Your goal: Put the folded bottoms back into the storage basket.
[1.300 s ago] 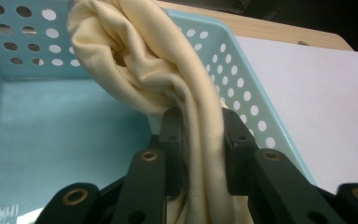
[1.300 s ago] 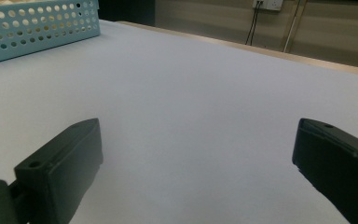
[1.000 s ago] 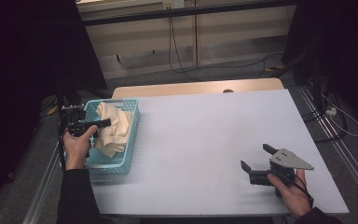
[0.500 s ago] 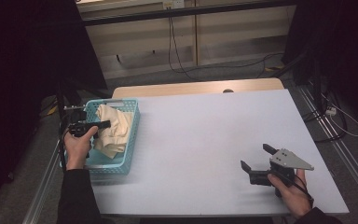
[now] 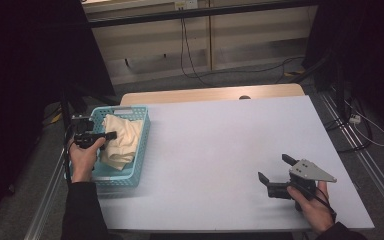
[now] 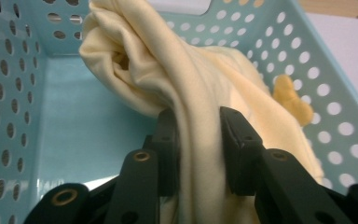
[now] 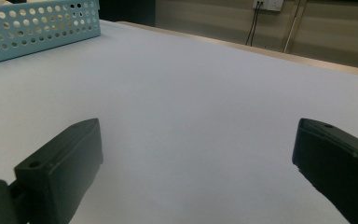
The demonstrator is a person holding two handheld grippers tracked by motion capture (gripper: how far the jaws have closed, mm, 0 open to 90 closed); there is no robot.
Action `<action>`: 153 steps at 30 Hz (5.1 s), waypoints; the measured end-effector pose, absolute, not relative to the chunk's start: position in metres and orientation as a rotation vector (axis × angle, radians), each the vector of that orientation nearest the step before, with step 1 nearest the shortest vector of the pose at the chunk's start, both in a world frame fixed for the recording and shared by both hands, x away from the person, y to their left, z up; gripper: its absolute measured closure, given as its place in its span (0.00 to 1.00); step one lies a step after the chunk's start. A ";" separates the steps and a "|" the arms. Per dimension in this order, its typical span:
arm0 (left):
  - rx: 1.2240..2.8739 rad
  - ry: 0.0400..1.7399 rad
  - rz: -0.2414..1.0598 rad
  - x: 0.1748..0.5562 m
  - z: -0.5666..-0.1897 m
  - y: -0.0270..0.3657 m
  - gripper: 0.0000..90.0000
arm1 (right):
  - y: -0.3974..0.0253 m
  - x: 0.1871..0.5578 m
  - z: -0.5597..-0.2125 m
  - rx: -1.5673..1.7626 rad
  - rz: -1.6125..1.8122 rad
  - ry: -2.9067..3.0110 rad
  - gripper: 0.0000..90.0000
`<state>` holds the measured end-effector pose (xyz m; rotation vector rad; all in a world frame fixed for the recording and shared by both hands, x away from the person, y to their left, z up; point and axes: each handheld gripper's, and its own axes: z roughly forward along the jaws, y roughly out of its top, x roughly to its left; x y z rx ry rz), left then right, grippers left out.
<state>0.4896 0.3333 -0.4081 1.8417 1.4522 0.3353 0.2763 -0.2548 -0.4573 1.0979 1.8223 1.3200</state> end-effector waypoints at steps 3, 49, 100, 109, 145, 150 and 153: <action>1.830 1.474 0.333 0.491 -0.410 0.335 0.74 | -0.255 0.276 -0.457 1.097 1.321 1.823 0.01; 1.860 1.504 0.616 0.490 -0.408 0.332 0.05 | -0.255 0.277 -0.458 1.098 1.325 1.823 0.01; 1.687 1.142 0.676 0.418 -0.363 0.319 0.05 | -0.253 0.279 -0.457 1.096 1.337 1.823 0.01; 1.728 1.092 0.686 0.397 -0.365 0.315 0.05 | -0.253 0.279 -0.457 1.100 1.334 1.819 0.01; 1.721 1.004 0.648 0.326 -0.384 0.290 0.04 | -0.251 0.280 -0.457 1.095 1.331 1.820 0.01; 1.717 0.940 0.618 0.330 -0.387 0.277 0.03 | -0.252 0.280 -0.457 1.095 1.334 1.818 0.01; 1.755 0.916 0.614 0.331 -0.387 0.268 0.03 | -0.252 0.280 -0.457 1.089 1.336 1.818 0.01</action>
